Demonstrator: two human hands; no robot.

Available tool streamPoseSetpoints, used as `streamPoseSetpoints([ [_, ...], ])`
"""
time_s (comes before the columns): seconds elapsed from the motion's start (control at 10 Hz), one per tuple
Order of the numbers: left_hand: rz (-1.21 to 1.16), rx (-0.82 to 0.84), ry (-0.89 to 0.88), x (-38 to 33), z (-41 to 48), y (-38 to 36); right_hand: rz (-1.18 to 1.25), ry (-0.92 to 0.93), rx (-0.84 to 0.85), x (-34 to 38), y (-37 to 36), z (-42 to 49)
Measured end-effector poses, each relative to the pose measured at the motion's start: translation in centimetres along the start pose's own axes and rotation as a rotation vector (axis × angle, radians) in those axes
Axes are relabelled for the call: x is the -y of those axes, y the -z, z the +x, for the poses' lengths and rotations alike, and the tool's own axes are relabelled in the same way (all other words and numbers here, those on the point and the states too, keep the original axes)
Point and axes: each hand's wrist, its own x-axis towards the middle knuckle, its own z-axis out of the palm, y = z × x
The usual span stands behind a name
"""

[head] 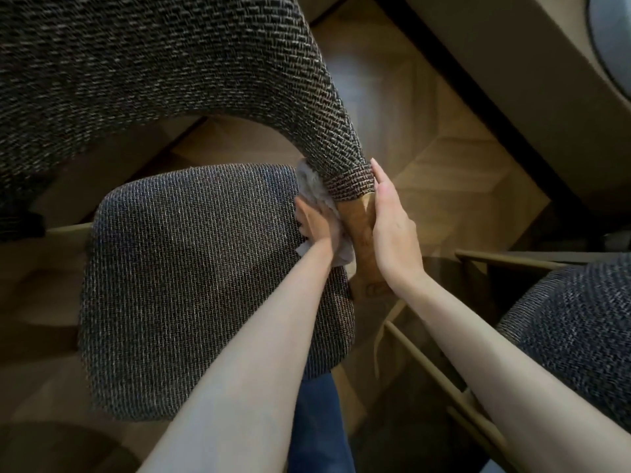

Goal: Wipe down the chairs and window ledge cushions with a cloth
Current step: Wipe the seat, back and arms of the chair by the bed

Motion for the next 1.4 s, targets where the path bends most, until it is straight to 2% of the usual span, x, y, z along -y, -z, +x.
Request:
streamPoseSetpoints([
  [0.1, -0.113, 0.071, 0.046, -0.5, -0.6, 0.4, 0.018, -0.008, 0.004, 0.1, 0.3, 0.3],
  [0.2, -0.130, 0.030, -0.018, -0.6, -4.1, 0.6, 0.025, -0.027, 0.024, 0.1, 0.4, 0.5],
  [0.4, -0.101, 0.053, -0.265, 1.0, -10.8, 1.6, 0.214, -0.097, 0.122, 0.4, 1.1, 0.3],
  [0.5, 0.016, 0.022, -0.191, 3.0, -12.5, 1.1, 0.216, -0.143, 0.185, 0.6, 1.5, -0.5],
  [0.6, 0.058, -0.025, -0.071, 4.4, -11.8, 0.3, 0.207, -0.149, 0.173, 0.2, 1.6, -1.1],
  [0.7, 0.011, -0.007, 0.032, 5.7, -10.1, 0.3, 0.175, -0.119, 0.159, -0.1, 1.5, -1.2],
  [0.9, 0.148, -0.003, 0.034, 7.1, -8.5, 0.7, 0.103, 0.015, 0.118, -1.5, 1.1, -1.0],
  [1.0, 0.157, 0.068, -0.022, 6.1, -9.4, 0.7, 0.106, 0.052, 0.075, -1.4, 1.1, -0.9],
  [1.1, -0.066, 0.009, -0.058, 3.3, -10.8, 0.9, 0.135, 0.034, 0.129, -1.1, 1.3, -1.2],
  [1.2, -0.187, 0.046, -0.156, -1.1, -12.4, 2.2, 0.116, -0.042, 0.214, -0.2, 2.2, -1.8],
  [1.3, -0.322, 0.151, -0.245, -5.0, -13.8, 4.5, 0.070, -0.108, 0.317, 1.0, 5.0, -3.2],
  [1.4, -0.346, 0.240, -0.238, -7.9, -15.6, 7.1, 0.141, -0.096, 0.382, 3.2, 7.9, -4.8],
])
